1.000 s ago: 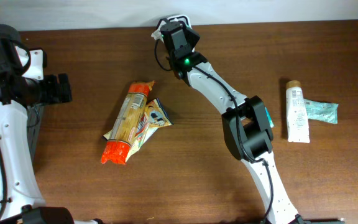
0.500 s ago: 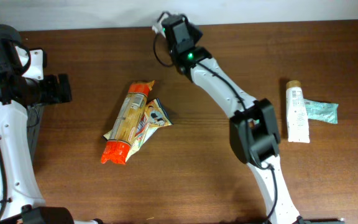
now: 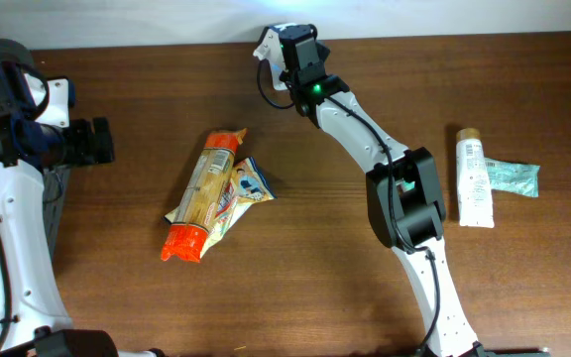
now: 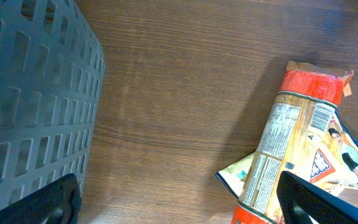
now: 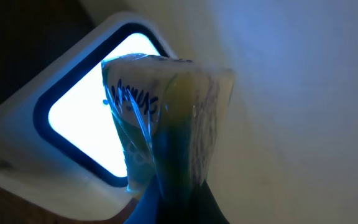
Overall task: Scan the item barcode
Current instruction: 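Hold the tissue pack in front of the scanner window, then carry the tissue pack right and release it beside the other pack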
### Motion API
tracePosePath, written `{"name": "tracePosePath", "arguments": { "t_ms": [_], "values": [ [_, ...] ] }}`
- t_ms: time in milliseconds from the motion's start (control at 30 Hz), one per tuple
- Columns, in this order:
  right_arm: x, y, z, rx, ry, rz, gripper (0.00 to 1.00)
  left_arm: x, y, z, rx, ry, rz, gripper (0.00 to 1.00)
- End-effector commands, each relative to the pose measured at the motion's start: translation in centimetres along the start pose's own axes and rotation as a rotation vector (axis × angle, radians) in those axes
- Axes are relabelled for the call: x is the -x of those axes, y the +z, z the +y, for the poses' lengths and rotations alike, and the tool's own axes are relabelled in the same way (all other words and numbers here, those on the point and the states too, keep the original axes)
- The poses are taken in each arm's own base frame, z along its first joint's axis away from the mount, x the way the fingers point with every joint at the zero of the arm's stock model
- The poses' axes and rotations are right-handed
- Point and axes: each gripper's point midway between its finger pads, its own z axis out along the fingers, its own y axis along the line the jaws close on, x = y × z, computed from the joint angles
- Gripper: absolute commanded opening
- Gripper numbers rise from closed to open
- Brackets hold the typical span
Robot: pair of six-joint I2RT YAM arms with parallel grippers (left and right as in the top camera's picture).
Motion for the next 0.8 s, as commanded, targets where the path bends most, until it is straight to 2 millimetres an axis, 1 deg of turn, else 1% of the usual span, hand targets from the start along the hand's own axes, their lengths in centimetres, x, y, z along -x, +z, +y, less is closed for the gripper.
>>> {"name": "tracePosePath", "arguments": {
  "t_ms": [0, 67, 100, 133, 167, 200, 267, 300, 333, 367, 400, 433, 467, 500, 533, 567, 633, 667, 700, 767],
  "values": [
    [2.6, -2.9, -2.2, 0.008, 0.082, -0.055, 0.04, 0.2, -0.3, 0.3, 0.005, 0.008, -0.010, 0.99],
    [4.0, -5.7, -4.1, 0.047, 0.159, -0.097, 0.04, 0.2, -0.3, 0.3, 0.005, 0.008, -0.010, 0.99],
    [4.9, -7.7, -5.4, 0.072, 0.217, -0.118, 0.04, 0.2, -0.3, 0.3, 0.005, 0.008, -0.010, 0.99],
    [5.5, -9.7, -6.2, 0.111, 0.270, -0.136, 0.04, 0.2, -0.3, 0.3, 0.005, 0.008, -0.010, 0.99],
    [6.2, -12.5, -6.9, 0.186, 0.343, -0.163, 0.04, 0.2, -0.3, 0.3, 0.005, 0.008, -0.010, 0.99],
    [6.4, -15.7, -7.5, 0.260, 0.418, -0.164, 0.04, 0.2, -0.3, 0.3, 0.005, 0.008, -0.010, 0.99],
    [4.8, -19.3, -8.4, 0.302, 0.580, -0.071, 0.04, 0.2, -0.3, 0.3, 0.005, 0.008, -0.010, 0.99],
    [3.0, -21.6, -8.4, 0.328, 0.688, 0.025, 0.04, 0.2, -0.3, 0.3, 0.005, 0.008, -0.010, 0.99],
    [0.8, -23.8, -7.8, 0.366, 0.744, 0.128, 0.04, 0.2, -0.3, 0.3, 0.005, 0.008, -0.010, 0.99],
    [-1.2, -25.4, -7.1, 0.395, 0.752, 0.218, 0.04, 0.2, -0.3, 0.3, 0.005, 0.008, -0.010, 0.99],
    [-4.4, -26.9, -5.9, 0.433, 0.752, 0.360, 0.04, 0.2, -0.3, 0.3, 0.005, 0.008, -0.010, 0.99],
    [-7.2, -27.8, -5.2, 0.447, 0.791, 0.488, 0.04, 0.2, -0.3, 0.3, 0.005, 0.008, -0.010, 0.99],
    [-9.5, -28.2, -4.5, 0.457, 0.819, 0.596, 0.04, 0.2, -0.3, 0.3, 0.005, 0.008, -0.010, 0.99],
    [-12.6, -28.7, -3.8, 0.459, 0.859, 0.730, 0.04, 0.2, -0.3, 0.3, 0.005, 0.008, -0.010, 0.99],
    [-15.8, -28.8, -3.2, 0.449, 0.912, 0.855, 0.04, 0.2, -0.3, 0.3, 0.005, 0.008, -0.010, 0.99],
    [-18.1, -28.6, -2.8, 0.440, 0.949, 0.931, 0.04, 0.2, -0.3, 0.3, 0.005, 0.008, -0.010, 0.99],
    [-23.6, -27.7, -1.3, 0.414, 1.040, 1.083, 0.04, 0.2, -0.3, 0.3, 0.005, 0.008, -0.010, 0.99],
    [-24.9, -27.3, -0.8, 0.408, 1.059, 1.108, 0.04, 0.2, -0.3, 0.3, 0.005, 0.008, -0.010, 0.99],
    [-27.0, -26.7, 0.2, 0.400, 1.086, 1.141, 0.04, 0.2, -0.3, 0.3, 0.005, 0.008, -0.010, 0.99],
    [-30.5, -25.3, 1.9, 0.374, 1.141, 1.173, 0.04, 0.2, -0.3, 0.3, 0.005, 0.008, -0.010, 0.99]
  ]
}}
